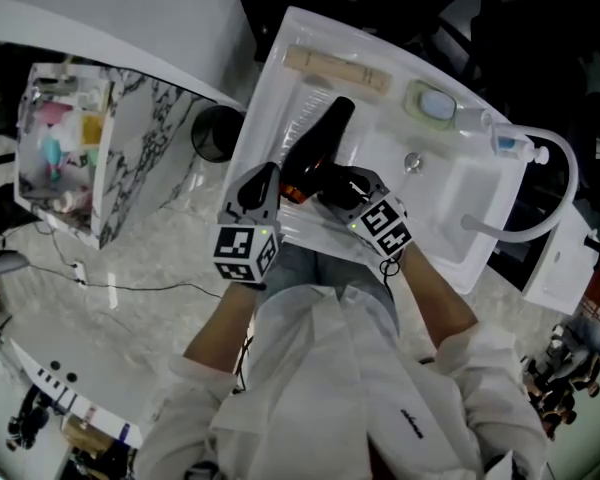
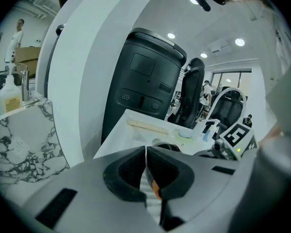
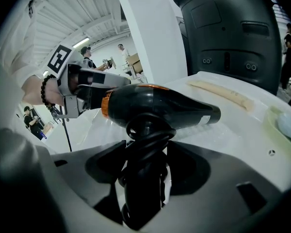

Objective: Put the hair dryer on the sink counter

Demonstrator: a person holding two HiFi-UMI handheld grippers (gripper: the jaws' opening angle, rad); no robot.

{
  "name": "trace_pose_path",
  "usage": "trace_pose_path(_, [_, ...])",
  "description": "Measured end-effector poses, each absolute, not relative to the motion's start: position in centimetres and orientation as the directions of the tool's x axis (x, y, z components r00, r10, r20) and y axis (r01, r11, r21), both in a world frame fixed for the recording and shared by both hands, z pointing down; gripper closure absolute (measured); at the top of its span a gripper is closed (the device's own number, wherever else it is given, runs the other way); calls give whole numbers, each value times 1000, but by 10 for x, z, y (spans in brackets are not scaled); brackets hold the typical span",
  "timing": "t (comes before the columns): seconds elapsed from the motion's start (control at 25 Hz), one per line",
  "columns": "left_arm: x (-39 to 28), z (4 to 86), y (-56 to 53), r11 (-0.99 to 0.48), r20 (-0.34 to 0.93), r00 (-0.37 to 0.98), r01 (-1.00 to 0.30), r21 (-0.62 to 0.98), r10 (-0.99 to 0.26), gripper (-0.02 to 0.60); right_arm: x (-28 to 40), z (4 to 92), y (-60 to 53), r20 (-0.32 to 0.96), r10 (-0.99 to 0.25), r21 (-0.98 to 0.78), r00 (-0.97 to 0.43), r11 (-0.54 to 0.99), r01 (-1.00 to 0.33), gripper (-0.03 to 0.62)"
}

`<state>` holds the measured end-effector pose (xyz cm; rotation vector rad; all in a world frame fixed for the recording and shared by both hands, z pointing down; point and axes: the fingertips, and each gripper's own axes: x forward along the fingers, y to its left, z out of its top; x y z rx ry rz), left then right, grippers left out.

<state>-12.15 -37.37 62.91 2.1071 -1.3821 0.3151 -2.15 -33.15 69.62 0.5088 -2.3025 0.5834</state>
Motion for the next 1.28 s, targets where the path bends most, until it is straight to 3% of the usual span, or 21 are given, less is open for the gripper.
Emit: trace_pose_path(1.28, [-124, 636, -352, -260, 509, 417, -899, 351, -753, 548, -15, 726, -339, 750, -202, -186, -629, 849, -494, 304])
